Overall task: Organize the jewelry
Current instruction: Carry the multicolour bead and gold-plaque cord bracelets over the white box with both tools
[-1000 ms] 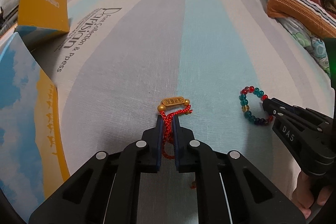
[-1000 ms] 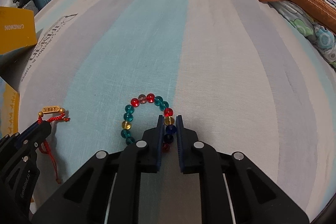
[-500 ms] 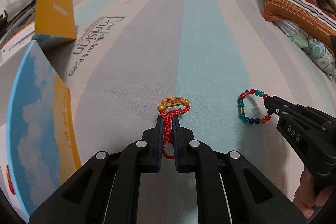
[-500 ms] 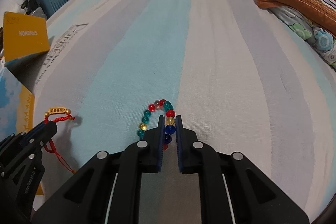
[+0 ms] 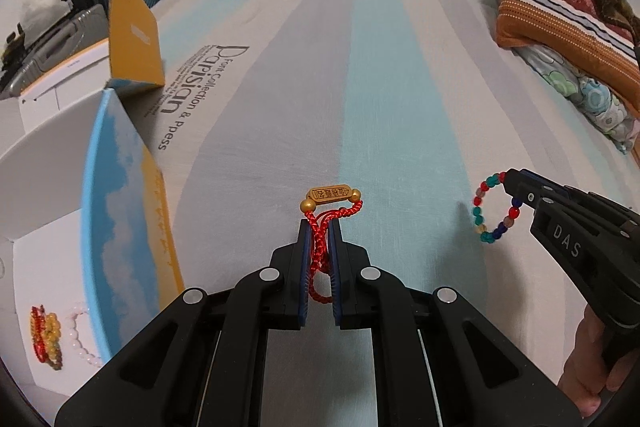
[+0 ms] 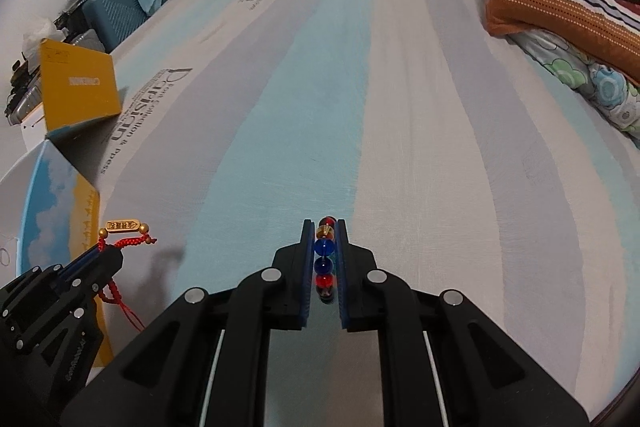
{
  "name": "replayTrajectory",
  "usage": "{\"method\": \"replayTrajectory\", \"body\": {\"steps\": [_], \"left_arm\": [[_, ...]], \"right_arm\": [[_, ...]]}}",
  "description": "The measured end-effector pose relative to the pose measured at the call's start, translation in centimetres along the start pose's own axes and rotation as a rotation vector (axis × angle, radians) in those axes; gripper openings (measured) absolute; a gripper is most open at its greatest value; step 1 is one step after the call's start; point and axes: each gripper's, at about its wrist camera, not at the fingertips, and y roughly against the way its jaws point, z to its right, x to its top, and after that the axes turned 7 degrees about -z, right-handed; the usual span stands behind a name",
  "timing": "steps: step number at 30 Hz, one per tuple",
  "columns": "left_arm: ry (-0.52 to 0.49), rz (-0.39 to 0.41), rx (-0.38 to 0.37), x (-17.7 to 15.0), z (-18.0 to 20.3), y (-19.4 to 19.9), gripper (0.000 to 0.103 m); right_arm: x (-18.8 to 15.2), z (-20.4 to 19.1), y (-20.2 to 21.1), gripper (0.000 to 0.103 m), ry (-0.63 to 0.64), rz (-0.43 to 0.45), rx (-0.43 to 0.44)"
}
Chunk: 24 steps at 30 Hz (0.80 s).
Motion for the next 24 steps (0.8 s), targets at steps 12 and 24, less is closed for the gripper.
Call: {"method": "replayTrajectory", "body": {"steps": [12,24], "left_arm": [[0.007,0.044,0.002,-0.9,-0.9,3.9,0.008],[0.041,0.129,0.007,-1.8,-4.1,9.7,0.008]], "right_arm": [[-0.7,-2.0,4.0,0.009,0.010,0.041,0.001],[-1.0,-4.7,9.0,0.009,0.033,0.106,-0.005]]}}
